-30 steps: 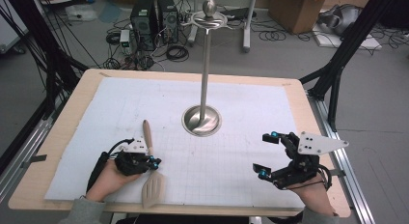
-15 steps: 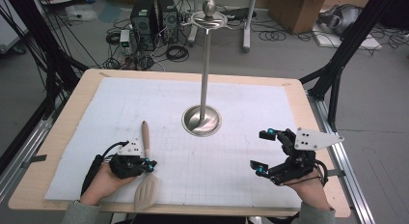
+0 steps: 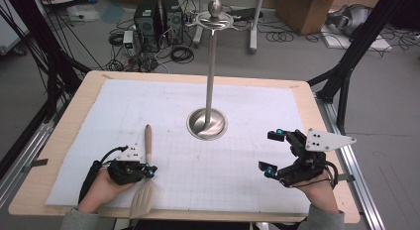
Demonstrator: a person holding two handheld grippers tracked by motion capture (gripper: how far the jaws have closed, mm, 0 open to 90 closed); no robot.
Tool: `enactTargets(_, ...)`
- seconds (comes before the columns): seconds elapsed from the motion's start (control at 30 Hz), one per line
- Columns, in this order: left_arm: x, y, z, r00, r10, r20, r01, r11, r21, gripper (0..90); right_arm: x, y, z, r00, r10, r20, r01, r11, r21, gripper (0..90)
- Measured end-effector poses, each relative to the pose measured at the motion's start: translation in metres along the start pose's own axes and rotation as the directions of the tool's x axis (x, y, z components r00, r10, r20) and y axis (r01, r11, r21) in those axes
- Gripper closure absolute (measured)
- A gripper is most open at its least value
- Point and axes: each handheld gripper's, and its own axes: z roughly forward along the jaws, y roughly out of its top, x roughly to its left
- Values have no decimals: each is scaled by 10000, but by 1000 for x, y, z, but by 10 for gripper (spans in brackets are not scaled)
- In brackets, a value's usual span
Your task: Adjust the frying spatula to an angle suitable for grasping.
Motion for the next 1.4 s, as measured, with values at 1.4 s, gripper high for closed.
enactTargets(1.4, 61, -2, 9, 9394, -2415, -2434, 2180, 9686, -1195, 896, 25, -14, -35, 9945, 0, 1049, -38, 9993, 362, 69)
